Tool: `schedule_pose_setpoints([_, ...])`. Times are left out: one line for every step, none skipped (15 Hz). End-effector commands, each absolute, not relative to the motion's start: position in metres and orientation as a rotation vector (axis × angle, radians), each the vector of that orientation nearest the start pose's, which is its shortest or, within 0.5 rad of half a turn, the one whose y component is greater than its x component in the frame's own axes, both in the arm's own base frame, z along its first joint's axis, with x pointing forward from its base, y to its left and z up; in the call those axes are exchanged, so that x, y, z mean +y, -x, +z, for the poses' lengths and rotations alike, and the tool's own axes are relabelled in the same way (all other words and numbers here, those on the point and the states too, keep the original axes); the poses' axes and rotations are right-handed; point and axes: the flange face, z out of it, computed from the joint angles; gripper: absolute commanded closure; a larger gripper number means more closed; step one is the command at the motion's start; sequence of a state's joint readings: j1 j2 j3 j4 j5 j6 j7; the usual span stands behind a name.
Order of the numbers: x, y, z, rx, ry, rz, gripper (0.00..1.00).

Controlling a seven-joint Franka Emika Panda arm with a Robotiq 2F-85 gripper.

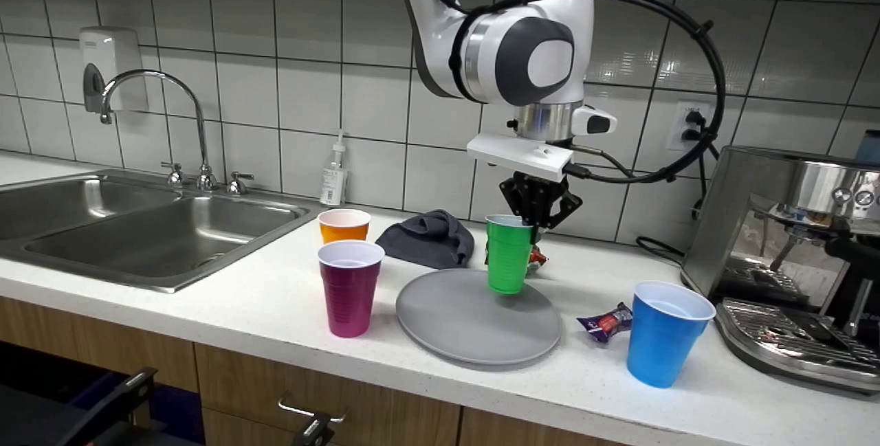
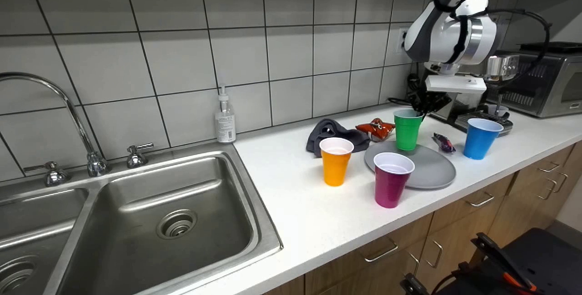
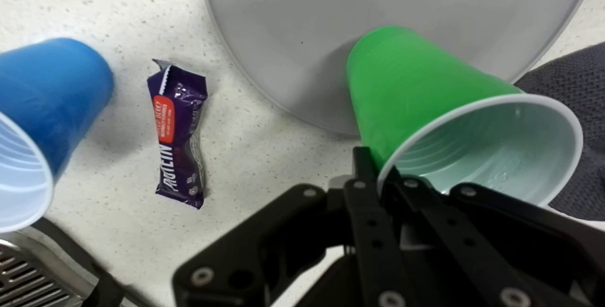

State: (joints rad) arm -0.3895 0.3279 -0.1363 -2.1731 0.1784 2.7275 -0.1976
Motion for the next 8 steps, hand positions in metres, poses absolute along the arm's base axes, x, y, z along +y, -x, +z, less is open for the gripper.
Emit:
schedule_pose_setpoints([-0.299,-0.508,0.261,0.736,3.061,-0.387,0.99])
schedule_pose_setpoints([-0.299,-0.509,0.258,0.735,3.062,-0.381,0.99])
schedule_pose_setpoints([-0.300,-0.509,0.257,0.735,3.061,-0.379,0.99])
schedule_pose_setpoints([-0.299,-0.509,0.255,0.734,3.060,-0.376,0.99])
schedule_pose_setpoints([-0.299,-0.509,0.253,0.731,3.058,-0.374,0.99])
schedule_pose_setpoints([-0.299,-0.509,0.252,0.732,3.054,-0.380,0.99])
schedule_pose_setpoints([-0.299,-0.510,0.250,0.735,3.050,-0.383,0.99])
schedule_pose_setpoints([-0.299,-0.510,0.249,0.740,3.044,-0.396,0.99])
